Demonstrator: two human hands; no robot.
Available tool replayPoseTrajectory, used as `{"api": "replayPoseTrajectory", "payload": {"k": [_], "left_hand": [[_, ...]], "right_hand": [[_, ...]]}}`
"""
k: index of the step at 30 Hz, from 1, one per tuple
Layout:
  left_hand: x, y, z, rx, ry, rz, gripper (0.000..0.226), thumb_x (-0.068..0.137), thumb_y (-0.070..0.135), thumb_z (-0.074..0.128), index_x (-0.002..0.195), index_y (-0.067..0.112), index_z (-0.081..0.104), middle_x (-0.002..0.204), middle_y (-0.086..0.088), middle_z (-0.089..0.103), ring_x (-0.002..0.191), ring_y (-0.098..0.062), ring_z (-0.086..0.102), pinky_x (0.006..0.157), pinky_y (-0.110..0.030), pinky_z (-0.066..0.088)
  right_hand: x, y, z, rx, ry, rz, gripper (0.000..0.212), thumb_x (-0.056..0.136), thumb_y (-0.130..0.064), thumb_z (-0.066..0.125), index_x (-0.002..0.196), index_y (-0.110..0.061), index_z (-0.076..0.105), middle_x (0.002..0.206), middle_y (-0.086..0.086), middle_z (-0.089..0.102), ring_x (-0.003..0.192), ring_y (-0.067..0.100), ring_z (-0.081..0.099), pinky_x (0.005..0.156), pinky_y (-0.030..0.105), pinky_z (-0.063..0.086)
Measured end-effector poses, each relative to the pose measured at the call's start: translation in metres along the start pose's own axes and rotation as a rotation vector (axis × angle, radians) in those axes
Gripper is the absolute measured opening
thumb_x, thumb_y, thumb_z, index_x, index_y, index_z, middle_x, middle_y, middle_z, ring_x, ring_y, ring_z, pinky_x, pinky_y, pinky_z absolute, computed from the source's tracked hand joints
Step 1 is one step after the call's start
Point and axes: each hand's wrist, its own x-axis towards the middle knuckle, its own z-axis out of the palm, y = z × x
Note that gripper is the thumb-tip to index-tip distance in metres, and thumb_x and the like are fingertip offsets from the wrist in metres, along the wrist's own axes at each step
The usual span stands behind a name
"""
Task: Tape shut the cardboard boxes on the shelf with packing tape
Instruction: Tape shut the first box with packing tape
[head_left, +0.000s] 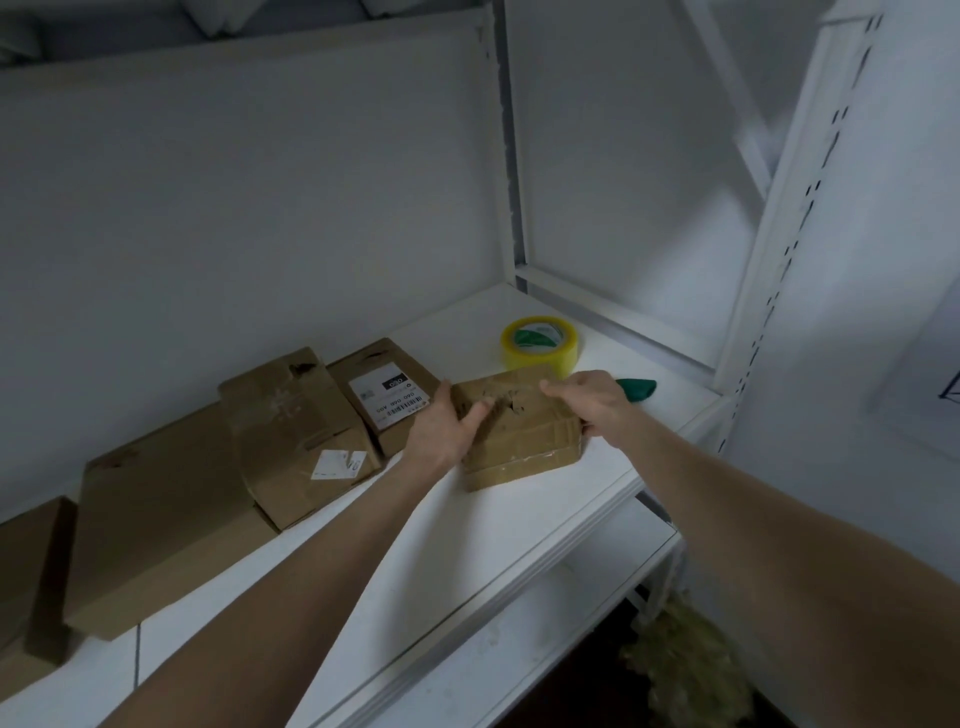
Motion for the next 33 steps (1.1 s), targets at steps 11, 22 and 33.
{"api": "replayPoseTrajectory", "payload": {"k": [11, 22, 33], "left_hand": [[0.029, 0.020, -0.015, 0.327, -0.242, 0.085, 0.122, 0.066, 0.064, 0.072, 0.153, 0.022, -0.003, 0.160, -0.006, -0.010, 0.147, -0.027, -0.004, 0.118, -0.051, 0.014], [0.048, 0.019, -0.012, 0.593, -0.342, 0.190, 0.124, 0.062, 0.059, 0.078, 0.152, 0.020, 0.001, 0.150, -0.006, 0.018, 0.137, -0.028, 0.024, 0.108, -0.044, 0.037], [0.072, 0.071, -0.020, 0.642, -0.261, 0.234, 0.117, 0.066, 0.057, 0.076, 0.152, 0.017, 0.008, 0.149, -0.012, 0.020, 0.136, -0.030, 0.026, 0.104, -0.044, 0.039]], "right_hand": [[0.031, -0.030, -0.011, -0.470, 0.278, -0.155, 0.038, 0.098, -0.015, 0.043, 0.134, -0.016, 0.053, 0.129, 0.014, 0.058, 0.115, 0.033, 0.055, 0.098, 0.038, 0.047], [0.082, -0.037, 0.011, -1.050, 0.056, -0.258, 0.040, 0.103, -0.019, 0.035, 0.142, -0.022, 0.046, 0.148, 0.011, 0.041, 0.135, 0.029, 0.033, 0.109, 0.036, 0.027], [0.079, -0.074, -0.040, -0.471, 0.340, -0.261, 0.042, 0.098, -0.019, 0.049, 0.139, -0.012, 0.050, 0.125, 0.023, 0.058, 0.119, 0.038, 0.050, 0.095, 0.041, 0.045]]}}
